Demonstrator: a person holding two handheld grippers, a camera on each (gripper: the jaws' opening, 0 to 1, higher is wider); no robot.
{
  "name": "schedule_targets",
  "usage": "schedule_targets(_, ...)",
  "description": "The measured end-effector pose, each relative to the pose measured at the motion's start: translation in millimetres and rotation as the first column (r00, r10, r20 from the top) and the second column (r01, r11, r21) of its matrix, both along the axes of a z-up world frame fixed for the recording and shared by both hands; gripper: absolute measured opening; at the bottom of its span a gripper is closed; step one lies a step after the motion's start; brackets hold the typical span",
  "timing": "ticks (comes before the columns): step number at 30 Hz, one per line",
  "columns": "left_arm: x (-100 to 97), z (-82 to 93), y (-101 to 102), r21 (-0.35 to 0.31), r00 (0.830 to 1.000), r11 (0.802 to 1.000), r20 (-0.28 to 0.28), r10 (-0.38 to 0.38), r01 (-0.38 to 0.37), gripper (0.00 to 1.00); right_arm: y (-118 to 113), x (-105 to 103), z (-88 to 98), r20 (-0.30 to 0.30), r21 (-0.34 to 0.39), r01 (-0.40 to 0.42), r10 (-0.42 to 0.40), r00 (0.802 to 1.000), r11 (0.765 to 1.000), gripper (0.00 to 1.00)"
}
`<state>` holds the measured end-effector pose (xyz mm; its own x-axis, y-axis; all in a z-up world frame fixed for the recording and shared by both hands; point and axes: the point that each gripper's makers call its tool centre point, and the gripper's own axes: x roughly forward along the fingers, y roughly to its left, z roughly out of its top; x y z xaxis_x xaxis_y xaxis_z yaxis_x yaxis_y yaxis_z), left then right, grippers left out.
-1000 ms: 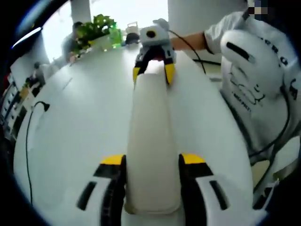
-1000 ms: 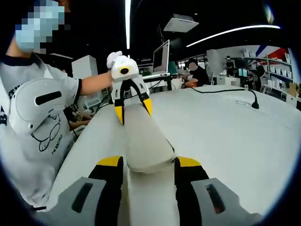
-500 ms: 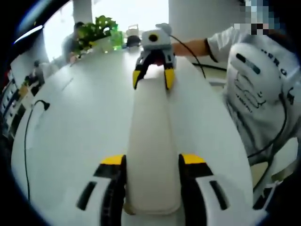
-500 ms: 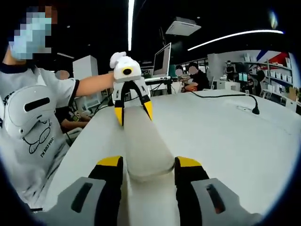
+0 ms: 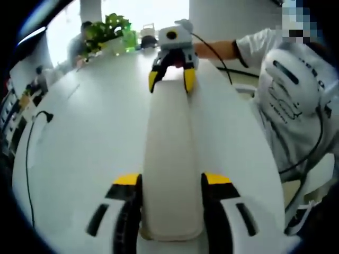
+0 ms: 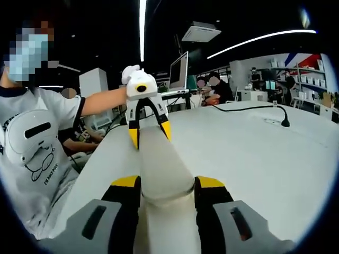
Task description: Arrange the utensils inside the cutlery case until each visible utensil rests in its matching compartment.
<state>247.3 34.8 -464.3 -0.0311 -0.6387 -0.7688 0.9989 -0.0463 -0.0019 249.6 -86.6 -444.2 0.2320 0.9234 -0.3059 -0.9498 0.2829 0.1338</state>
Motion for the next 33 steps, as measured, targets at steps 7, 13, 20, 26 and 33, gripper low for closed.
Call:
schedule_targets(7,3.0,0.9,5.3,0.033,1.000,0.999,-0.019,-0.007,0.007,0.47,3.6,2.6,-4.0,-0.026,0.001,-0.002,0.002,1.000,1.000,0.41)
schedule_targets(13,3.8,-2.4,5.4,0.058,0.999,0.998,-0.048,0.006,-0.003,0.47,3.6,4.0,-5.4,-0.045,0.003,-0.006,0.006,0.999,1.000,0.41)
schedule_targets(20,-0.5,-1.8,1.3,0.059,0.997,0.998,-0.078,0.009,-0.005,0.47,-1.6,4.0,-6.3,-0.069,0.024,-0.006,0.007,0.998,1.000,0.42)
schedule_targets(26,2.0,3.3,4.8,0.035,0.995,0.999,-0.094,0.018,-0.015,0.47,1.8,4.7,-3.4,-0.036,-0.016,-0.011,0.010,0.999,1.000,0.42)
schedule_targets(33,0.3,0.2,8.3,0.063,0.998,0.998,-0.069,0.004,0.000,0.47,6.3,0.5,1.0,0.016,-0.081,-0.032,0.033,0.999,0.996,0.42)
